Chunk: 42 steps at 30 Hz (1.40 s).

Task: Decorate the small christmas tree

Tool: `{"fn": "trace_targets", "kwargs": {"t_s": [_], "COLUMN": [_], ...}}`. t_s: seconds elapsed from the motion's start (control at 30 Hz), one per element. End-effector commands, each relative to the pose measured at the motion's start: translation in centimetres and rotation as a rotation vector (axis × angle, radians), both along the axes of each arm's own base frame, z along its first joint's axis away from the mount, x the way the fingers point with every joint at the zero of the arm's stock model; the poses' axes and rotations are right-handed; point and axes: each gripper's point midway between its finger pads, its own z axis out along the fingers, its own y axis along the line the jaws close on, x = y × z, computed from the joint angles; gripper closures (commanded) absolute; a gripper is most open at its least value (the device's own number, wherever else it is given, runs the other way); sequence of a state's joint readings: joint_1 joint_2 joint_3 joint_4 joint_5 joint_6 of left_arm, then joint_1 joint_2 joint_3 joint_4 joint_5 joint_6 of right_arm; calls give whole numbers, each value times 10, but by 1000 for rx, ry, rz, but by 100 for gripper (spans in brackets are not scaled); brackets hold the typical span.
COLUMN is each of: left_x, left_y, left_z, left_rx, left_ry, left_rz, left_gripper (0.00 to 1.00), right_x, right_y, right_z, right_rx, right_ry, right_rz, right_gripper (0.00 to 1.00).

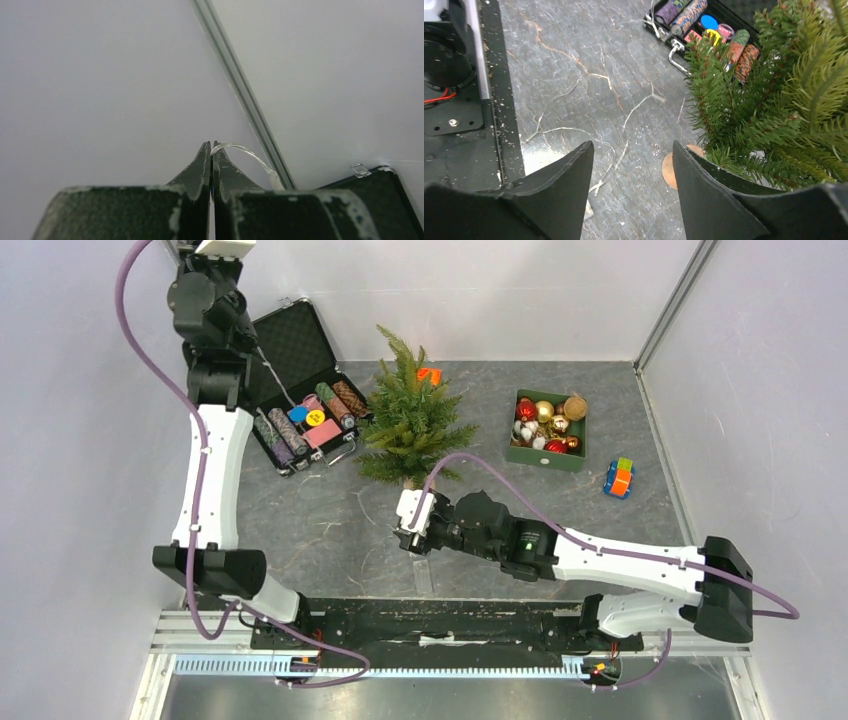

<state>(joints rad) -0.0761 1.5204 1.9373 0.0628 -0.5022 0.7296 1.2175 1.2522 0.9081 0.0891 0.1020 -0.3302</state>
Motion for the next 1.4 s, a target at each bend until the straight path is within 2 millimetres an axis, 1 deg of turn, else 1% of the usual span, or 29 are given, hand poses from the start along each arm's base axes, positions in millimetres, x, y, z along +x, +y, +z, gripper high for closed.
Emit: {"fn": "trace_targets", "kwargs": {"t_s": [0.0,0.03,0.07,0.1,0.17,0.2,0.23,0.33,0.37,0.4,0.43,0.47,0.5,0.53,0.57,0.6,0.63,0.7,0.77,0.8,0.87,1.0,1.07,1.17,1.27,1.37], "left_x": [22,28,33,39,45,48,51,59,60,62,63,63,64,65,64,64,65,65,63,61,58,51,50,49,46,43], "left_y": [-37,-46,-56,-63,-76,-82,-90,-113,-123,-135,-145,-156,-167,-177,-188,-196,-204,-216,-226,-232,-242,-251,-255,-259,-263,-264], "left_z": [11,9,9,8,11,13,15,20,23,20,19,19,16,12,10,7,4,0,0,-2,-4,-8,-12,-15,-15,-16], "left_rx": [-17,-7,9,24,54,68,81,98,109,121,131,142,157,176,196,228,249,278,271,269,263,243,254,266,270,276], "left_ry": [-60,-52,-46,-38,-33,-33,-34,-23,-28,-9,-1,6,22,38,49,65,77,88,89,96,109,132,150,160,163,169], "left_rz": [-164,-186,-205,-214,-231,-240,-254,-331,-375,-416,-446,-474,-503,-532,-552,-564,-569,-567,-583,-597,-614,-627,-631,-629,-636,-637], "left_gripper": [98,98,98,98,98,98,98,98,98,98,98,98,98,98,98,98,98,98,98,98,98,98,98,98,98,98], "right_x": [-17,-19,-19,-17,-8,1,15,51,66,79,94,112,124,142,155,172,185,196,207,214,224,239,241,250,266,282], "right_y": [-2,-6,-12,-20,-39,-49,-61,-85,-89,-93,-97,-101,-103,-106,-109,-108,-104,-84,-63,-55,-45,-32,-25,-17,-15,-11], "right_z": [64,85,112,129,188,211,236,296,306,318,324,328,335,336,342,342,342,343,340,335,326,315,312,307,303,295], "right_rx": [151,178,215,217,276,297,321,398,403,420,438,461,500,541,588,619,644,659,701,731,784,820,828,844,877,897], "right_ry": [-18,-29,-42,-41,-75,-92,-110,-181,-202,-225,-234,-231,-229,-200,-196,-178,-169,-160,-102,-60,-20,-5,-14,-21,-31,-43], "right_rz": [77,83,79,67,32,24,-6,-74,-97,-121,-139,-157,-145,-139,-132,-119,-93,25,123,156,202,216,218,191,115,57], "right_gripper": [37,35,33,33,29,27,27,23,22,21,20,20,20,20,22,22,23,20,17,17,18,19,19,20,25,34]}}
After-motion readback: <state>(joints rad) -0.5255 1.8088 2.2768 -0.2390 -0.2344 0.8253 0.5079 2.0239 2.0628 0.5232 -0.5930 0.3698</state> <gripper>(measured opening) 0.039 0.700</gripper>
